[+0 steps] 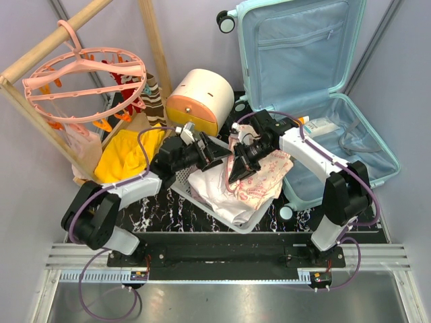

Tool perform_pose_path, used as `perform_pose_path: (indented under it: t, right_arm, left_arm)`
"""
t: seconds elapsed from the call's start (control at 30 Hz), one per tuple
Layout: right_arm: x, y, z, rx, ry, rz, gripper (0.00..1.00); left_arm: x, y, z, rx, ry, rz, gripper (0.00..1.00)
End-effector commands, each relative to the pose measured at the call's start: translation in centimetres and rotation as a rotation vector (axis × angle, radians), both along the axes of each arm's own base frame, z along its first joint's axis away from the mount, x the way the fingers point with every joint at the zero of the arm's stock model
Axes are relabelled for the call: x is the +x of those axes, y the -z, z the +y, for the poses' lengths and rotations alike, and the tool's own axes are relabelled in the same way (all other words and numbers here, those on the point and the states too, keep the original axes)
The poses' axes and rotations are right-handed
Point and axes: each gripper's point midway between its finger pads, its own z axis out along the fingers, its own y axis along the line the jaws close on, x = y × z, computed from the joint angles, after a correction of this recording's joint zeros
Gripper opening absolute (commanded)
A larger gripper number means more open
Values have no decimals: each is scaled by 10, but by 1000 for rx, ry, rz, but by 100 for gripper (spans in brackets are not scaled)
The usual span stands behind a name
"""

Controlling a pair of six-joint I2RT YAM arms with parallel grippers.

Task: Open, take out, and arrange the luggage
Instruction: Place the clothes in the bin.

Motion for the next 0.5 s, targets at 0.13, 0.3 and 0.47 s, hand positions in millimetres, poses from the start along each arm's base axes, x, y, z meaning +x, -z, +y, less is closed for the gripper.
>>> perform_pose_path:
  t: [0.13, 0.3, 0.47]
  right_arm:
    - [-8, -26, 5, 95, -27, -35, 0]
    - [-9, -27, 4, 97, -25, -40, 0]
    - [-11, -26, 3, 95, -26, -38, 0]
  left_arm:
    - [3, -34, -31, -152, 94, -72, 98]
    - [9, -30, -42, -96, 112, -85, 84]
    - [13, -42, -54, -122, 137, -118, 58]
